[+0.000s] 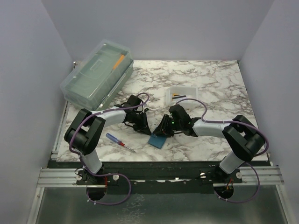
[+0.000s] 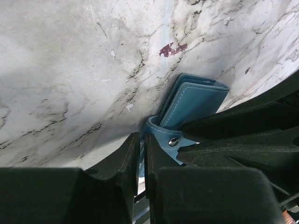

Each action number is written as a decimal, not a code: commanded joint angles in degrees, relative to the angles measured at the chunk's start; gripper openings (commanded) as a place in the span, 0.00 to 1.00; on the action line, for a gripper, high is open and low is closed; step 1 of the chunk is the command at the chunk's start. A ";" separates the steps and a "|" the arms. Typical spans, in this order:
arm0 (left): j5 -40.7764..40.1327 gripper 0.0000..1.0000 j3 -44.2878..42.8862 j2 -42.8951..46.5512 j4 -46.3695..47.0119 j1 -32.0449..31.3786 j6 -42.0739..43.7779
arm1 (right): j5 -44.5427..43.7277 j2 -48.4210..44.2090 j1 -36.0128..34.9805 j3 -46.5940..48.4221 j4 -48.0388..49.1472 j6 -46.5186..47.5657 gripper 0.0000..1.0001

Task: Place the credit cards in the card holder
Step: Close the card holder at the center of the board.

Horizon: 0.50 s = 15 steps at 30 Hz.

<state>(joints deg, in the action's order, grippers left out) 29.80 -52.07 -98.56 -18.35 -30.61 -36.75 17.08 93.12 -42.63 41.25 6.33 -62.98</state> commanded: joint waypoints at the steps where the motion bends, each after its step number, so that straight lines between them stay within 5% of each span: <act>1: 2.06 0.14 0.22 0.90 0.68 -0.15 1.28 | -1.65 -1.45 0.32 -1.49 -1.28 -0.82 0.35; 7: 2.67 0.14 0.39 0.74 1.02 -0.15 1.33 | 0.32 1.10 0.34 0.35 0.05 -0.06 0.31; 15: 2.85 0.13 0.78 1.09 1.21 -0.16 1.46 | -0.06 2.11 0.30 1.52 -0.09 -0.13 0.01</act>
<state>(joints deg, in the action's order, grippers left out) 30.79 -51.99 -98.56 -18.06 -30.61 -36.32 17.54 94.96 -42.63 41.45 6.81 -63.44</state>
